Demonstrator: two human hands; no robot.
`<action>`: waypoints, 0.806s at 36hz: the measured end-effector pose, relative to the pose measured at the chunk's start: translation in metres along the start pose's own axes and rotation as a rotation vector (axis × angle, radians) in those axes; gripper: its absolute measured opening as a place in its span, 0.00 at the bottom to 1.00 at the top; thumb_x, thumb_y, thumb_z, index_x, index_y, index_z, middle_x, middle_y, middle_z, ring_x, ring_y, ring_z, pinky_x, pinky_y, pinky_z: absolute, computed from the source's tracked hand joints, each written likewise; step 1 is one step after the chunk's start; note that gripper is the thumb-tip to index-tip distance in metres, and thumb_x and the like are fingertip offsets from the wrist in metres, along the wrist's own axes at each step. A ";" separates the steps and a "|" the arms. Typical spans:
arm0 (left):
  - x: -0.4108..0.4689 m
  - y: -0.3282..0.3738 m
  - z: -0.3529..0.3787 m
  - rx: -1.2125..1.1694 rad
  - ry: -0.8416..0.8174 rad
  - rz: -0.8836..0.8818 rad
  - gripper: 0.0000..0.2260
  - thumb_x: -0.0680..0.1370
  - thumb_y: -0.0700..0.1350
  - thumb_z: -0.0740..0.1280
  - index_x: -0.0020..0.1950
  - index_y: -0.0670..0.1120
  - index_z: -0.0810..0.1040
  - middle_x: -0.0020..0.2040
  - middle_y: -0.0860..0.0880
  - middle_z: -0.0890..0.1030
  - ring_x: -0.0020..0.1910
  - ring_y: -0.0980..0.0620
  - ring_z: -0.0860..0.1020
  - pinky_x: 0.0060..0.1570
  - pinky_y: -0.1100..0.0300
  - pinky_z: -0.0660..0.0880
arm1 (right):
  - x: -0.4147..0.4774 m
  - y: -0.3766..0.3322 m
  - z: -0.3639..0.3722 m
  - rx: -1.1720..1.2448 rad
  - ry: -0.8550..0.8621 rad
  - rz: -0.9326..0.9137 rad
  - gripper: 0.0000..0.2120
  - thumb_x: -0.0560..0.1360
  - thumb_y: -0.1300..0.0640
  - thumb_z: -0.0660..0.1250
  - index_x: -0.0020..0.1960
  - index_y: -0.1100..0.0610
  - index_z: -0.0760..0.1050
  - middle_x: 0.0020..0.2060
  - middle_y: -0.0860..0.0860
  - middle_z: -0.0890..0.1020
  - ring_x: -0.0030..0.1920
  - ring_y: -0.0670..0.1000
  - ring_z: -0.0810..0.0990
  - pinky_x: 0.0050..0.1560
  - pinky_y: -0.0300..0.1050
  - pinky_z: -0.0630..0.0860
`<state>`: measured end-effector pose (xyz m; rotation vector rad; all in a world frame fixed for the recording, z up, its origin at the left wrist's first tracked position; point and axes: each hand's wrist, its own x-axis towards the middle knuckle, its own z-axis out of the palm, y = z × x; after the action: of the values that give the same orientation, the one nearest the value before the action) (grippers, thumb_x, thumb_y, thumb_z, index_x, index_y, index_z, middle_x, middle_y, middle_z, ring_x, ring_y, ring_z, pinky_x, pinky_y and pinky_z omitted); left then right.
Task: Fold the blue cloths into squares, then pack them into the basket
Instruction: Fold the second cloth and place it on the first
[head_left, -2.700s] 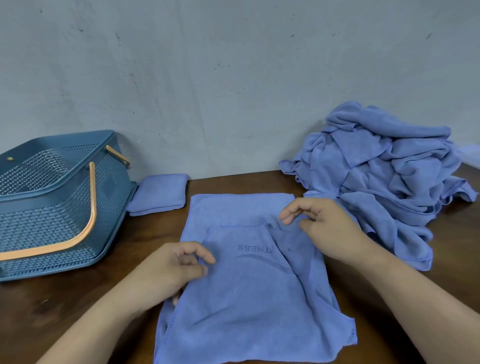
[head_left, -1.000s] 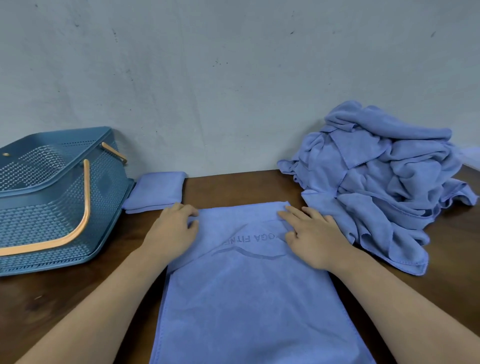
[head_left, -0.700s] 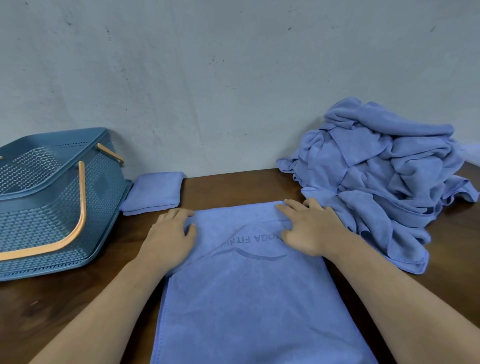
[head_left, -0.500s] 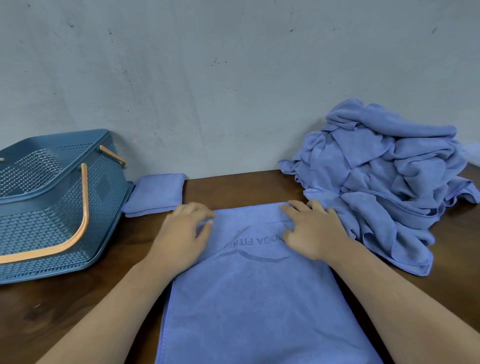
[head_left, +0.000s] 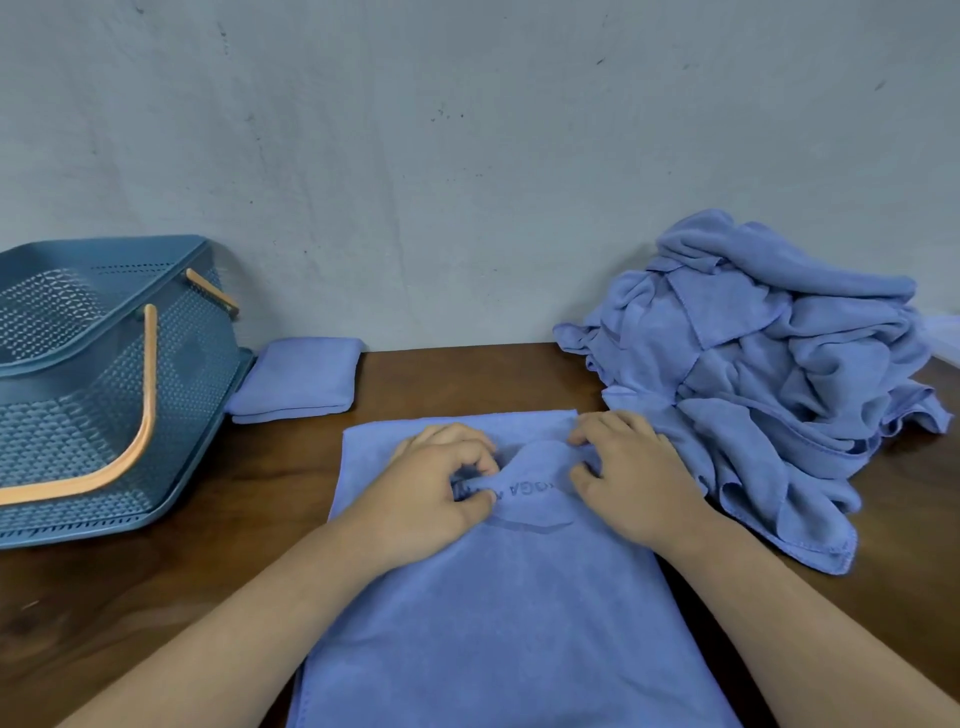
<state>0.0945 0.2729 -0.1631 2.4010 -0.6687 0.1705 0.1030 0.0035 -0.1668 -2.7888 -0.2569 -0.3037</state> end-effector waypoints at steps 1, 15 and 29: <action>0.000 0.002 -0.001 -0.009 0.004 0.022 0.05 0.77 0.49 0.75 0.49 0.58 0.80 0.60 0.64 0.78 0.65 0.59 0.73 0.67 0.64 0.63 | 0.000 0.000 -0.001 0.000 0.005 -0.001 0.11 0.77 0.50 0.66 0.60 0.46 0.75 0.63 0.39 0.77 0.68 0.47 0.68 0.61 0.46 0.68; 0.000 0.012 -0.015 -0.450 -0.164 -0.231 0.03 0.84 0.48 0.70 0.54 0.51 0.78 0.35 0.56 0.74 0.35 0.56 0.70 0.38 0.62 0.67 | 0.000 -0.012 -0.018 0.923 0.086 0.052 0.03 0.82 0.61 0.69 0.49 0.58 0.77 0.45 0.56 0.81 0.44 0.48 0.77 0.51 0.48 0.74; -0.007 -0.022 -0.096 -0.790 -0.417 -0.365 0.09 0.76 0.45 0.76 0.44 0.42 0.78 0.44 0.41 0.80 0.43 0.46 0.79 0.42 0.56 0.74 | 0.007 -0.008 0.002 0.875 0.104 0.146 0.07 0.83 0.52 0.69 0.47 0.52 0.81 0.44 0.54 0.86 0.42 0.52 0.82 0.51 0.57 0.80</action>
<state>0.1032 0.3490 -0.1015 1.7368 -0.3567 -0.6460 0.1084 0.0130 -0.1649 -1.9090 -0.1155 -0.2240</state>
